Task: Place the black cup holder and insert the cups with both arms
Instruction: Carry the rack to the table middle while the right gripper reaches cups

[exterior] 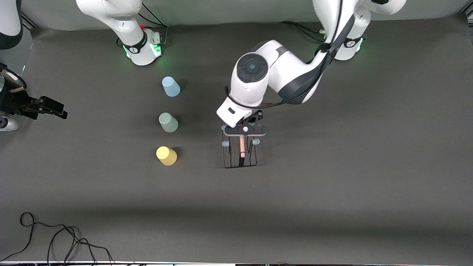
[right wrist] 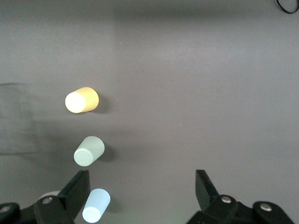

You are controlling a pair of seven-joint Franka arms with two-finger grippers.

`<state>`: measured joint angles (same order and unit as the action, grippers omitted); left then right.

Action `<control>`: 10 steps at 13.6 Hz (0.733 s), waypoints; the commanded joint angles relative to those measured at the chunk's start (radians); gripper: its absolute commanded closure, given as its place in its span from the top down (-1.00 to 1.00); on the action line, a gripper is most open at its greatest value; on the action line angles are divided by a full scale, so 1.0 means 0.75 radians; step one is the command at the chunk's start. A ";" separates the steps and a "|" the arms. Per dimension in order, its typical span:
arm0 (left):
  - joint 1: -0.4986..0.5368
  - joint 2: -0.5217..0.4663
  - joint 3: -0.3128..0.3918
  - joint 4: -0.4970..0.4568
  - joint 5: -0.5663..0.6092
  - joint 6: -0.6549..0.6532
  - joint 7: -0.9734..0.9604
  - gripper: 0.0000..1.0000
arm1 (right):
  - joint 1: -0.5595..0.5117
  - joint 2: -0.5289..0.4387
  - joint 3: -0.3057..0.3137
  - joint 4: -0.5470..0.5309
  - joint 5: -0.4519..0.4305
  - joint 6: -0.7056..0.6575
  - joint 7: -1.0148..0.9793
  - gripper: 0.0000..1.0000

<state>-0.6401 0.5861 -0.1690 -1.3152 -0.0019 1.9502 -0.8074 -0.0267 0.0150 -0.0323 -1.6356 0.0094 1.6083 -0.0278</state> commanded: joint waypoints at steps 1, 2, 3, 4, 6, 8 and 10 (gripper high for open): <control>-0.059 0.069 0.025 0.066 0.047 0.036 -0.040 -1.00 | 0.003 0.007 0.000 0.017 -0.006 -0.017 -0.004 1.00; -0.067 0.090 0.025 0.066 0.058 0.048 -0.040 -1.00 | 0.005 0.007 0.002 0.017 -0.004 -0.019 -0.002 1.00; -0.073 0.108 0.025 0.066 0.078 0.065 -0.040 -1.00 | 0.005 0.007 0.006 0.009 -0.002 -0.019 -0.002 1.00; -0.077 0.122 0.025 0.066 0.096 0.077 -0.040 -1.00 | 0.013 0.007 0.010 0.003 0.000 -0.019 0.014 1.00; -0.083 0.141 0.025 0.066 0.099 0.104 -0.050 -1.00 | 0.080 0.007 0.010 -0.012 0.042 -0.017 0.179 1.00; -0.094 0.157 0.025 0.066 0.099 0.114 -0.079 -1.00 | 0.162 0.007 0.008 -0.052 0.053 -0.001 0.333 1.00; -0.096 0.168 0.025 0.062 0.101 0.132 -0.091 -1.00 | 0.234 0.002 0.008 -0.106 0.053 0.044 0.460 1.00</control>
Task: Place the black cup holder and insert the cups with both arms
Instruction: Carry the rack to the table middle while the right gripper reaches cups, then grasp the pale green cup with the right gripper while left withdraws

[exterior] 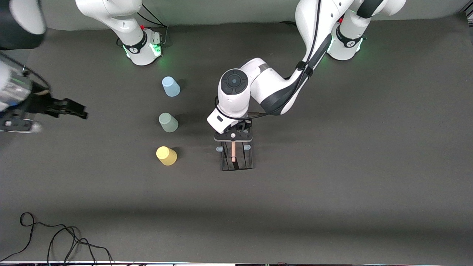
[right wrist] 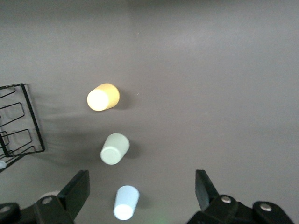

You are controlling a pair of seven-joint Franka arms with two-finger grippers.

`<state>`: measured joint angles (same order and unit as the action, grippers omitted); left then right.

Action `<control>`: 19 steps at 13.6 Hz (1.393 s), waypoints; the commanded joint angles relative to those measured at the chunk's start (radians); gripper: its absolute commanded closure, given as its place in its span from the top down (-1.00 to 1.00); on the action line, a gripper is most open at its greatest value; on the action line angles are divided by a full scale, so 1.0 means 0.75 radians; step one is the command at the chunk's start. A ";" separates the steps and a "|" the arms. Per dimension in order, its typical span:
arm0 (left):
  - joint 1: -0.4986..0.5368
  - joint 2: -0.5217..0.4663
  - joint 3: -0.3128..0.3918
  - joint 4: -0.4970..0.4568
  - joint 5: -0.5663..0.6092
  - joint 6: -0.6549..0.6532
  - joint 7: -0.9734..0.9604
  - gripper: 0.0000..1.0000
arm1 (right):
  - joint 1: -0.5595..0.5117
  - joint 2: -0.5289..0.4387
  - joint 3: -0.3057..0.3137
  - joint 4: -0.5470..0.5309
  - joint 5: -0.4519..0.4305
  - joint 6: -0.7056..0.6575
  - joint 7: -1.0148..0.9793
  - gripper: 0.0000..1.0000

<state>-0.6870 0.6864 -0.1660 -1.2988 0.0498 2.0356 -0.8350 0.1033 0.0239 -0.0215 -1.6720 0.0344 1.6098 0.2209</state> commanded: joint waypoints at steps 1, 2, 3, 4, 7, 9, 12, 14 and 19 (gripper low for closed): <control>-0.031 0.040 0.021 0.040 0.032 0.022 -0.055 -1.00 | 0.091 -0.013 -0.006 -0.088 0.020 0.066 0.169 1.00; -0.033 0.042 0.021 0.040 0.032 0.022 -0.055 -1.00 | 0.114 -0.020 -0.006 -0.131 0.020 0.095 0.190 1.00; -0.029 0.042 0.021 0.042 0.030 0.025 -0.053 -1.00 | 0.138 -0.034 -0.006 -0.192 0.020 0.150 0.219 1.00; -0.025 0.040 0.023 0.044 0.028 0.023 -0.052 -0.06 | 0.155 -0.052 -0.006 -0.257 0.020 0.211 0.249 1.00; -0.025 0.005 0.029 0.081 0.024 -0.035 -0.067 1.00 | 0.212 -0.099 -0.006 -0.439 0.020 0.367 0.292 1.00; -0.021 -0.021 0.033 0.138 0.022 -0.145 -0.071 1.00 | 0.259 -0.110 -0.006 -0.527 0.020 0.461 0.347 1.00; 0.030 -0.068 0.031 0.251 0.030 -0.365 -0.053 1.00 | 0.302 -0.110 -0.006 -0.697 0.020 0.687 0.368 1.00; 0.114 -0.150 0.029 0.259 0.022 -0.478 0.043 1.00 | 0.308 -0.093 -0.006 -0.830 0.020 0.884 0.384 1.00; 0.380 -0.367 0.031 0.241 0.017 -0.760 0.485 1.00 | 0.333 0.023 -0.006 -1.000 0.020 1.228 0.387 1.00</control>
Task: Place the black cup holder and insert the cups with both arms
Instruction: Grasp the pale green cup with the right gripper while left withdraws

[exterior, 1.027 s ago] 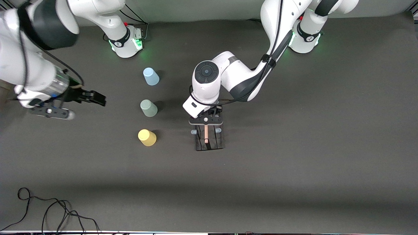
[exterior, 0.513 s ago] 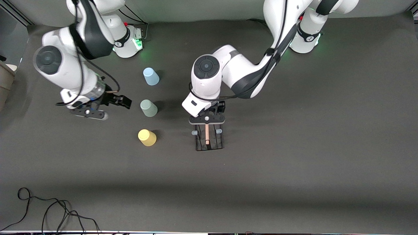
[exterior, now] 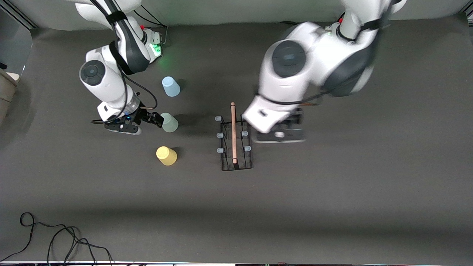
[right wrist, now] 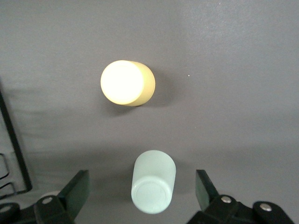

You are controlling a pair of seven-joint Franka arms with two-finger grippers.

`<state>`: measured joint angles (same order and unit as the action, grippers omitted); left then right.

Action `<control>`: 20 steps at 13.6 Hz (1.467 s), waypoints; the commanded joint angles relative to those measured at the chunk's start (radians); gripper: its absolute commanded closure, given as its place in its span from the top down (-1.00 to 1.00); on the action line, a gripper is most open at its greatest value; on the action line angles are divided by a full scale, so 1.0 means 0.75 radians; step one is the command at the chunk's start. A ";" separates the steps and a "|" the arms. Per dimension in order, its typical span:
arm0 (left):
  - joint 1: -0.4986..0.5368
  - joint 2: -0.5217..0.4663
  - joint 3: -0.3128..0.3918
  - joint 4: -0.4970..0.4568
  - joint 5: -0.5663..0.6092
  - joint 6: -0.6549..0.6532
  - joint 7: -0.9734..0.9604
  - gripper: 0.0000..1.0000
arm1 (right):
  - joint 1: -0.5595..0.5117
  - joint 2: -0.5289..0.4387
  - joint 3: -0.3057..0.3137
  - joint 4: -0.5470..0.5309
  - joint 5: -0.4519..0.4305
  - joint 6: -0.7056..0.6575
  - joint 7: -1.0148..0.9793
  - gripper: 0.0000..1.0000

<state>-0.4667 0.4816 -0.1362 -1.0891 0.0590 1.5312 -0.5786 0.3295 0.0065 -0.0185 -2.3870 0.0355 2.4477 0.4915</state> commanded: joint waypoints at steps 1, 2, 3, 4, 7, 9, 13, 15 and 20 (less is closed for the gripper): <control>0.163 -0.124 -0.011 -0.049 0.003 -0.129 0.243 1.00 | 0.067 0.081 -0.010 -0.051 0.018 0.141 0.034 1.00; 0.229 -0.161 -0.011 -0.075 0.003 -0.145 0.335 1.00 | 0.078 0.114 -0.010 -0.055 0.018 0.160 0.060 1.00; 0.296 -0.210 -0.009 -0.122 0.005 -0.146 0.409 1.00 | 0.086 0.146 -0.010 -0.059 0.018 0.187 0.069 1.00; 0.362 -0.257 -0.009 -0.177 0.005 -0.146 0.452 1.00 | 0.090 0.171 -0.010 -0.065 0.018 0.215 0.069 1.00; 0.495 -0.345 -0.007 -0.256 0.007 -0.158 0.546 1.00 | 0.092 0.218 -0.010 -0.086 0.018 0.248 0.069 1.00; 0.569 -0.360 -0.009 -0.278 0.007 -0.164 0.559 1.00 | 0.090 0.237 -0.010 -0.106 0.018 0.248 0.069 1.00; 0.642 -0.354 -0.007 -0.282 0.009 -0.158 0.606 1.00 | 0.101 0.225 -0.008 -0.127 0.018 0.199 0.079 1.00; 0.649 -0.346 -0.007 -0.282 0.013 -0.150 0.612 1.00 | 0.117 0.214 -0.008 -0.127 0.018 0.177 0.081 0.43; 0.663 -0.331 -0.007 -0.282 0.022 -0.154 0.614 1.00 | 0.121 0.127 -0.010 -0.112 0.020 0.106 0.093 -1.00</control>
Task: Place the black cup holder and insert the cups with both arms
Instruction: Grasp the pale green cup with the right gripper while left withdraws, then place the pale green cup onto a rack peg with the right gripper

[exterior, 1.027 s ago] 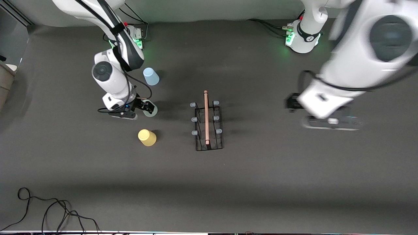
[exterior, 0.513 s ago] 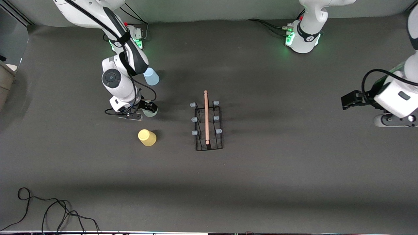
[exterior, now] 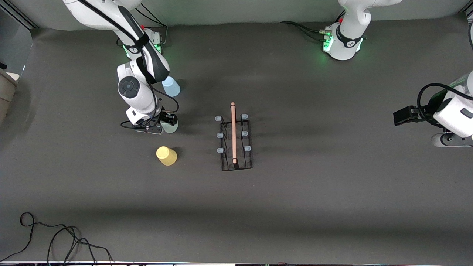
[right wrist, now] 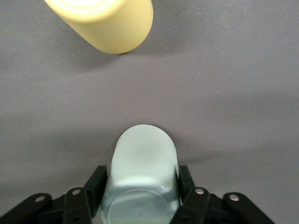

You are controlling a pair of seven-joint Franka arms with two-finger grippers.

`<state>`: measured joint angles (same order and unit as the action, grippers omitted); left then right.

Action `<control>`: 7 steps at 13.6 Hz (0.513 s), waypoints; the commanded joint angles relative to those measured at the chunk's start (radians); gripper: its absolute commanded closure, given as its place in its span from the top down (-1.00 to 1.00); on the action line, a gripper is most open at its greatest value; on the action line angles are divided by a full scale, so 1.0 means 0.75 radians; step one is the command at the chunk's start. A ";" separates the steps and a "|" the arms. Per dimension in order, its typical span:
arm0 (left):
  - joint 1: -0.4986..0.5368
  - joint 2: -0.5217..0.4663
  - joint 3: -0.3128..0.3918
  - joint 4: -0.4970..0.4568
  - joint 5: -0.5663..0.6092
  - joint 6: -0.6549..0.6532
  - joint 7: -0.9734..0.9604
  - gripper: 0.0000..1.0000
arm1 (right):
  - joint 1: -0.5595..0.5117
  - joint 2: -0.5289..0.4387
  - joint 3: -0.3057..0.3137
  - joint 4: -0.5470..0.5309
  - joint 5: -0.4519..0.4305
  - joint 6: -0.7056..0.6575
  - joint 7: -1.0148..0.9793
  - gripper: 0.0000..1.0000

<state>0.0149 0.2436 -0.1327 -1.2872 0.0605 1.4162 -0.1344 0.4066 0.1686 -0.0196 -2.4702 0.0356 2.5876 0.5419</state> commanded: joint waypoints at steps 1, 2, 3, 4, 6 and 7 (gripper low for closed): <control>0.019 -0.026 -0.009 -0.024 0.022 -0.017 0.022 1.00 | 0.016 -0.134 -0.009 0.019 0.042 -0.144 0.024 -1.00; 0.009 -0.042 -0.007 -0.041 0.022 -0.017 0.036 1.00 | 0.016 -0.169 -0.011 0.056 0.083 -0.214 0.022 -1.00; -0.005 -0.055 0.027 -0.049 0.022 -0.021 0.083 1.00 | 0.016 -0.188 -0.013 0.111 0.110 -0.291 0.022 -1.00; -0.052 -0.057 0.094 -0.049 0.020 -0.025 0.117 1.00 | 0.016 -0.194 -0.015 0.186 0.120 -0.391 0.026 -1.00; -0.095 -0.065 0.156 -0.049 0.007 -0.025 0.148 1.00 | 0.018 -0.180 -0.013 0.378 0.124 -0.612 0.044 -1.00; -0.118 -0.065 0.173 -0.047 0.007 -0.025 0.155 1.00 | 0.018 -0.170 -0.009 0.468 0.124 -0.696 0.089 -1.00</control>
<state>-0.0256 0.2318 -0.0487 -1.2897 0.0625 1.4054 -0.0500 0.4066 0.0188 -0.0206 -2.2512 0.1164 2.1862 0.5550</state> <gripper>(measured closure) 0.000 0.330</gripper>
